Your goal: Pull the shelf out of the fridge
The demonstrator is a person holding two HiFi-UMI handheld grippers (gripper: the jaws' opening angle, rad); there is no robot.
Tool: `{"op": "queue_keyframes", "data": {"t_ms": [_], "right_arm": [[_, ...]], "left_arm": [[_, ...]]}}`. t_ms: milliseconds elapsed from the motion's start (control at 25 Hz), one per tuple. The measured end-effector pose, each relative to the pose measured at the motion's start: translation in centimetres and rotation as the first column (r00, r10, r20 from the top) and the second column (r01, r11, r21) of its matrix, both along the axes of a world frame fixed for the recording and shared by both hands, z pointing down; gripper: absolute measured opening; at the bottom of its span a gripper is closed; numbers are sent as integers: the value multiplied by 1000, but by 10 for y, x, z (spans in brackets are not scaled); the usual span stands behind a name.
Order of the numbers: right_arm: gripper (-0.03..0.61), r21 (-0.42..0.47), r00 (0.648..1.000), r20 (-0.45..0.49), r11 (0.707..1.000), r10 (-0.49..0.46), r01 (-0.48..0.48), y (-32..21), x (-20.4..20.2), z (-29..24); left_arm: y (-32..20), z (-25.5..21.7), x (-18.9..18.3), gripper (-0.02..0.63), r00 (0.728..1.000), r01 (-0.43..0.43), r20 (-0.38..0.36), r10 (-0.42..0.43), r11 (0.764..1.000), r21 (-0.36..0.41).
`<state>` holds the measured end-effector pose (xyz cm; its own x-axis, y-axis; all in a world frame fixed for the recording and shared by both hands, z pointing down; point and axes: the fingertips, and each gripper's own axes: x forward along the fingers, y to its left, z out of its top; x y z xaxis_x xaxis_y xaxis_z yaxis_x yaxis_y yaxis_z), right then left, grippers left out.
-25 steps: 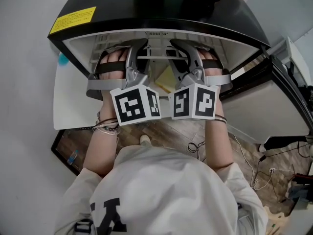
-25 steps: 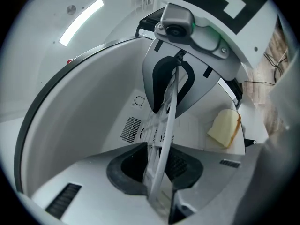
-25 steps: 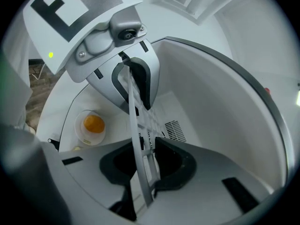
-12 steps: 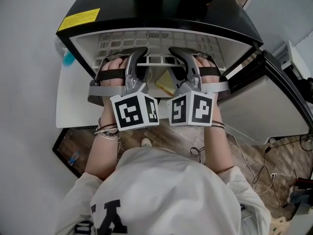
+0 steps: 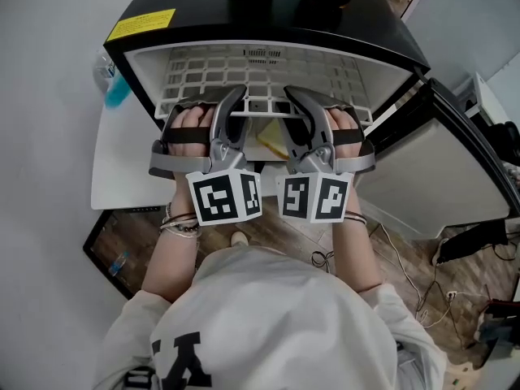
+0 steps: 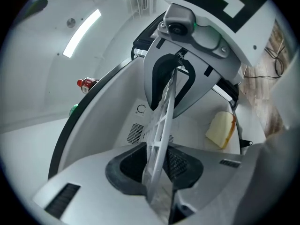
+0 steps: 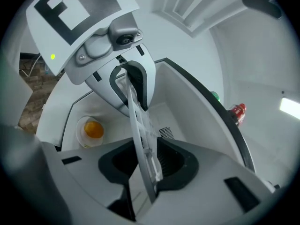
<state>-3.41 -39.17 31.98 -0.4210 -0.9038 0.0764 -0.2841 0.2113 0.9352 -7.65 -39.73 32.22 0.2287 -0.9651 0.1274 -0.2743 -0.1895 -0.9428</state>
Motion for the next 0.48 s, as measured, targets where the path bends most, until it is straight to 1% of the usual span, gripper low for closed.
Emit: {"op": "queue_keyframes", "data": {"t_ms": [120,280,480], "right_arm": [[117,32,1000,-1,999,-12,12,6,2,1],[117,30,1000,1,999,-11,11,7,5,2],[100,25,1000,-15,1000,-6,6,14,5,3]], "left_arm": [[4,1,1,80,1000,-10,0,10,1000,2],[5,2,0,80,1000,-4,-1,4,1000,-3],[12,1,0,80,1000,8,0,-8,1000,-2]]}}
